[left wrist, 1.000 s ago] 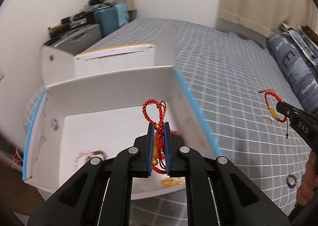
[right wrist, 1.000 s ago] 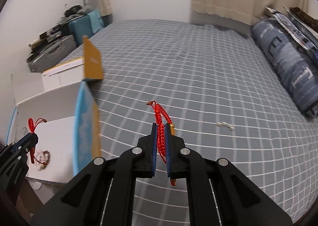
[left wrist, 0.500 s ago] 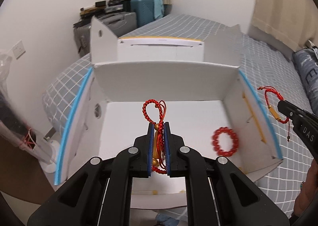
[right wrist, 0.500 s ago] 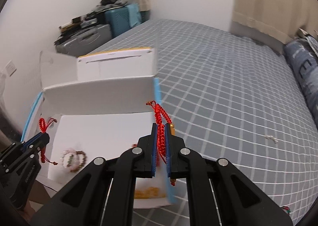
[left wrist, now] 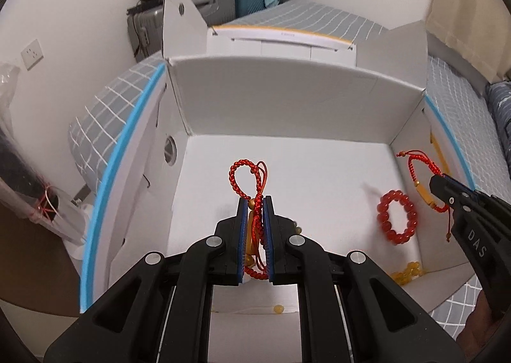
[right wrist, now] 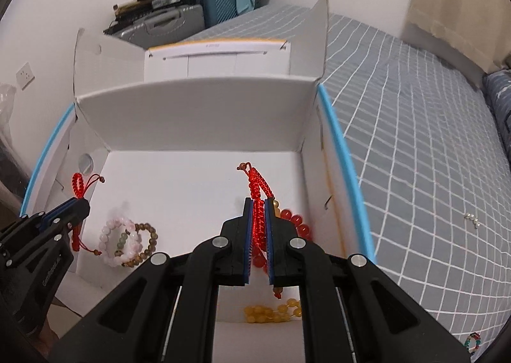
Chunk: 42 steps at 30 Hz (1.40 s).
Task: Organize jewelry
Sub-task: 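Lift both red cord bracelets and carry them over the white box, then open the left tool to drop its cord bracelet while the right tool drops its own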
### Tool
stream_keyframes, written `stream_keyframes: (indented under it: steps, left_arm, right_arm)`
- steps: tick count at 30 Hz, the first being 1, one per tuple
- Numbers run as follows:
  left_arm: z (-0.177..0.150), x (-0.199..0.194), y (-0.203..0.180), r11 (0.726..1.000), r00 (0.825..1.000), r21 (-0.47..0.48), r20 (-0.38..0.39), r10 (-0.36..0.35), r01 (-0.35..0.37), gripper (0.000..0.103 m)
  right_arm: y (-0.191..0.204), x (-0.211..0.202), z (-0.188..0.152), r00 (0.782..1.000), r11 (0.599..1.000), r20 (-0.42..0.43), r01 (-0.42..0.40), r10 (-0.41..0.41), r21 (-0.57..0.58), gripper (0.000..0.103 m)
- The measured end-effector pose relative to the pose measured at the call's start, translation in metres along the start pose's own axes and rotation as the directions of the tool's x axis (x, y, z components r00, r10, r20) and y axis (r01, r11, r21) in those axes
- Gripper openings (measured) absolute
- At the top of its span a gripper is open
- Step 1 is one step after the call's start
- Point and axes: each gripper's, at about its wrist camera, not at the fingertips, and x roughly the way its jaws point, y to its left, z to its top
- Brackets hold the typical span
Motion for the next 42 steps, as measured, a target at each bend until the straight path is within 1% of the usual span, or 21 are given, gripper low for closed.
stream_keyframes:
  steps: [5,9,11,12,15,17,18,19,20,22,25,26,27,29,31,33,36,37,39,41,42]
  left_arm:
    - [-0.003,0.013,0.002,1.000,0.999,-0.003,-0.036,0.014,-0.014,0.009]
    - [-0.003,0.016,0.003,1.000,0.999,-0.007,-0.046,0.014,-0.014,0.009]
    - [-0.003,0.017,0.003,1.000,0.999,-0.006,-0.046,0.015,-0.016,0.010]
    - [-0.003,0.017,0.003,1.000,0.999,-0.005,-0.047,0.016,-0.016,0.013]
    - [-0.003,0.016,0.002,1.000,0.999,-0.006,-0.043,0.017,-0.017,0.013]
    - [-0.002,0.015,0.002,1.000,0.999,-0.010,-0.043,0.020,-0.020,0.019]
    - [-0.002,0.015,0.002,1.000,0.999,-0.011,-0.040,0.025,-0.025,0.026]
    - [-0.002,0.014,0.001,0.999,0.999,-0.008,-0.036,0.034,-0.034,0.029]
    - [-0.002,0.013,0.002,0.999,0.999,-0.008,-0.030,0.039,-0.039,0.030]
    - [-0.002,0.011,0.003,0.999,0.999,-0.017,-0.022,0.041,-0.042,0.042]
    - [-0.001,0.007,0.004,0.998,0.999,-0.016,-0.002,0.054,-0.054,0.053]
    - [-0.001,0.006,0.004,0.998,0.998,-0.017,0.002,0.055,-0.055,0.055]
    - [-0.001,0.006,0.004,0.998,0.999,-0.018,0.007,0.054,-0.054,0.061]
    - [-0.001,0.004,0.003,0.998,0.998,-0.014,0.012,0.055,-0.055,0.066]
    - [-0.001,0.002,0.003,0.998,0.998,-0.015,0.021,0.056,-0.056,0.078]
    - [-0.001,0.001,0.001,0.998,0.998,-0.014,0.026,0.054,-0.054,0.081]
    - [0.001,-0.002,-0.001,0.998,0.998,-0.014,0.037,0.058,-0.057,0.090]
    - [0.001,-0.003,-0.002,0.998,0.997,-0.012,0.041,0.060,-0.060,0.093]
    - [0.002,-0.006,-0.004,0.998,0.997,-0.009,0.051,0.060,-0.060,0.097]
    - [0.003,-0.009,-0.008,0.998,0.996,-0.006,0.065,0.057,-0.057,0.097]
    - [0.003,-0.010,-0.010,0.999,0.996,-0.005,0.066,0.054,-0.054,0.097]
  right_arm:
    - [0.006,0.011,-0.004,1.000,1.000,-0.028,0.010,-0.011,-0.019,0.006]
    - [0.008,0.016,-0.006,0.999,1.000,-0.044,0.013,-0.014,-0.027,0.007]
    - [0.007,0.017,-0.006,0.999,1.000,-0.047,0.011,-0.012,-0.029,0.009]
    - [0.007,0.018,-0.007,0.999,0.999,-0.048,0.009,-0.011,-0.030,0.009]
    - [0.008,0.019,-0.007,0.999,1.000,-0.054,-0.002,0.000,-0.030,0.010]
    - [0.008,0.017,-0.007,0.999,0.999,-0.049,-0.008,0.006,-0.032,0.020]
    - [0.008,0.016,-0.008,0.999,0.999,-0.046,-0.013,0.012,-0.029,0.029]
    - [0.009,0.015,-0.008,0.999,1.000,-0.041,-0.018,0.017,-0.026,0.036]
    - [0.009,0.013,-0.008,0.999,1.000,-0.034,-0.019,0.019,-0.023,0.039]
    - [0.010,0.010,-0.007,1.000,1.000,-0.023,-0.018,0.018,-0.024,0.049]
    - [0.010,0.007,-0.006,1.000,1.000,-0.003,-0.010,0.010,-0.021,0.059]
    - [0.009,0.005,-0.006,1.000,1.000,0.002,-0.007,0.007,-0.019,0.061]
    - [0.008,0.004,-0.005,1.000,1.000,0.007,-0.004,0.004,-0.017,0.064]
    - [0.007,0.001,-0.004,1.000,1.000,0.023,0.012,-0.012,-0.017,0.068]
    - [0.006,-0.003,-0.004,0.999,0.999,0.037,0.029,-0.028,-0.023,0.075]
    - [0.003,-0.005,-0.003,0.998,0.999,0.046,0.041,-0.040,-0.019,0.079]
    - [-0.003,-0.009,-0.002,0.996,0.998,0.067,0.064,-0.064,-0.003,0.084]
    - [-0.006,-0.011,-0.001,0.996,0.999,0.070,0.053,-0.054,0.004,0.084]
    - [-0.012,-0.013,0.000,0.998,1.000,0.066,0.020,-0.020,0.014,0.084]
    - [-0.014,-0.017,-0.001,0.998,1.000,0.065,0.007,-0.007,0.013,0.085]
    - [-0.014,-0.020,-0.002,0.997,1.000,0.071,0.015,-0.016,0.011,0.095]
